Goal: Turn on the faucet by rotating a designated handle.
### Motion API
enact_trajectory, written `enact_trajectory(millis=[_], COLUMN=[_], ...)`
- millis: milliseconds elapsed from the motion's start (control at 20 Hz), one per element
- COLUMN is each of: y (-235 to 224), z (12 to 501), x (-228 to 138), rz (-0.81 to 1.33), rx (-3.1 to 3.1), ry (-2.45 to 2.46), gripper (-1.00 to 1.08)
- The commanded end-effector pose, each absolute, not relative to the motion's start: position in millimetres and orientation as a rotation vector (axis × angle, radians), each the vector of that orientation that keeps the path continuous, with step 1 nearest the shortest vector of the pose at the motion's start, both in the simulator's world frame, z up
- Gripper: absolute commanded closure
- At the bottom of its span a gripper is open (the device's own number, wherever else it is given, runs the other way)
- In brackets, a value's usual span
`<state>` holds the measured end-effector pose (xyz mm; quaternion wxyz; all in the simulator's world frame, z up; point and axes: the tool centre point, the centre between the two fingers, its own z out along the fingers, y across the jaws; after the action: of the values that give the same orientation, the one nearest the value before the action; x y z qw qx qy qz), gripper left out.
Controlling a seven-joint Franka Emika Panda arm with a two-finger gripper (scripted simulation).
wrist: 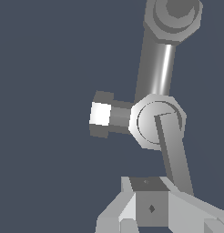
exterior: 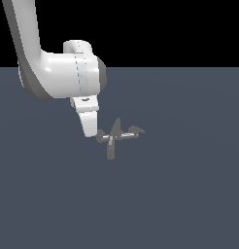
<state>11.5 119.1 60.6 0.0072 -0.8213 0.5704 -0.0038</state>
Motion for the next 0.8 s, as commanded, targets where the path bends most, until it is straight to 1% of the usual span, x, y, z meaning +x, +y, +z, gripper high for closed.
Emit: enact_trajectory(millis=[0,300,350,750], y=[110.8,105.5,115.3,75.9], z=[60.8,60.7,59.2,60.5], x=[-1.1,-17.0,-13.7,-27.0], rz=[-0.002,0.000,0.002,0.000], rx=[-2.574,-2.577,-2.582,-2.578], ry=[1.799,1.797,1.777,1.795], gripper=[1.08,1.08,1.08,1.08])
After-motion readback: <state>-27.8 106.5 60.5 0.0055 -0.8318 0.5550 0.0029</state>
